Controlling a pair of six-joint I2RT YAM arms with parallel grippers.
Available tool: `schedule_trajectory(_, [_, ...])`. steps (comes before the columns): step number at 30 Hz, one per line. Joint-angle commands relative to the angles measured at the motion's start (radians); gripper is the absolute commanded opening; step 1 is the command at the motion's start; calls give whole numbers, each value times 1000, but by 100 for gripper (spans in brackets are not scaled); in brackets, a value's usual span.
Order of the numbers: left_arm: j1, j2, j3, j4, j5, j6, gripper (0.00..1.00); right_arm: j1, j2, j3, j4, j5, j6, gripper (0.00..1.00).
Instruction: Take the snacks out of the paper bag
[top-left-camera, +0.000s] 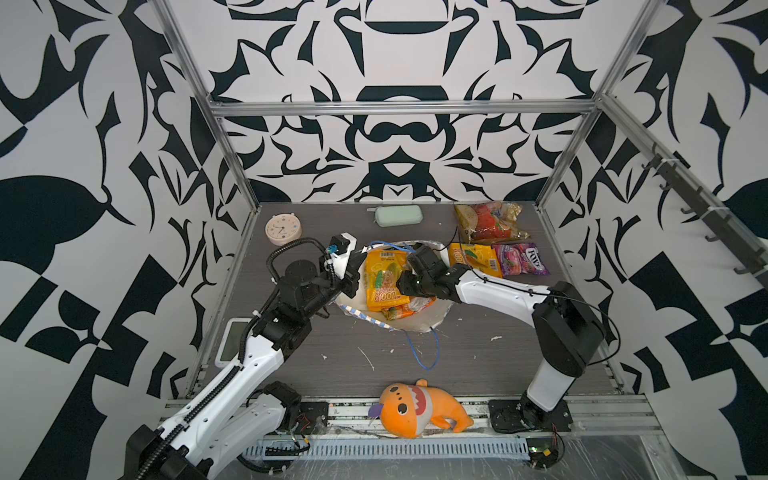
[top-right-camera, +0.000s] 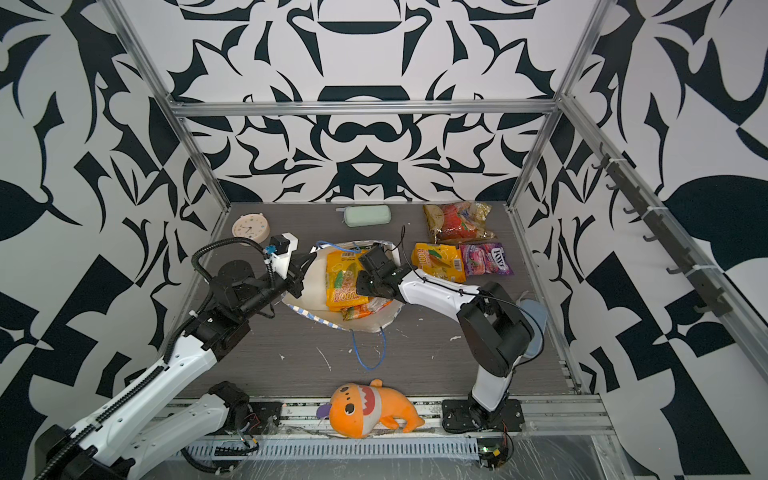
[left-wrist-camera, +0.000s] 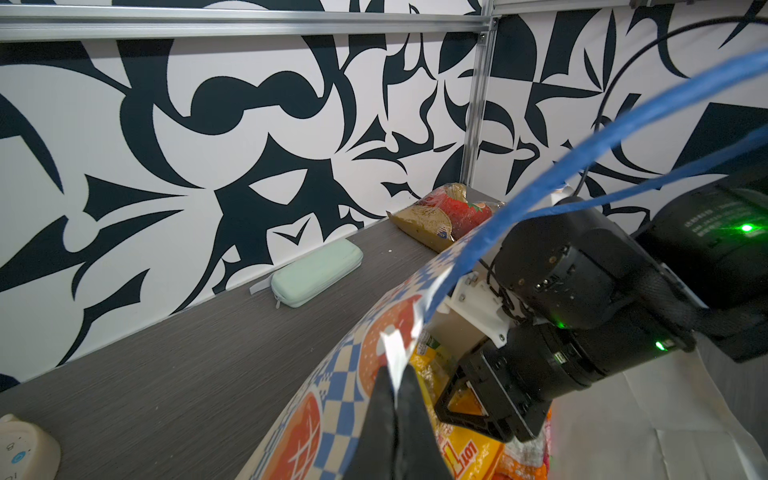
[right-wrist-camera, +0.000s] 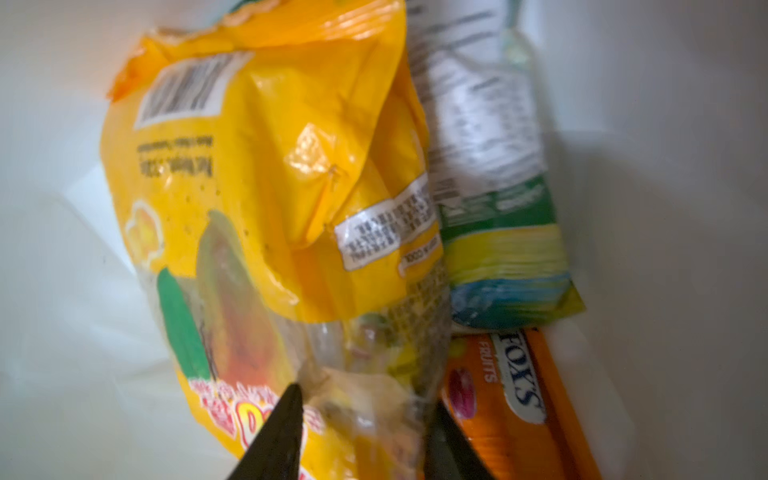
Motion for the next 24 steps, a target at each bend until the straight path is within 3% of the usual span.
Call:
schedule_trajectory(1, [-2,-12,-7,61,18,-20,0,1,12,6,145,-83,-11,27])
schedule_trajectory(5, [-3,-20,-9,66,2,-22,0,1,37,13,209,-114,-34,15])
schedule_trajectory(11, [-2,-47,-34,75,-64,-23,0,1,65,54,265,-137,-150,12])
schedule_trajectory(19, [-2,-52,-44,122,-378,25,0,-12,196,233,296,-131,-238,15])
schedule_trajectory(24, [1,13,-2,151,-420,109,0,-22,298,407,264,-154,-283,17])
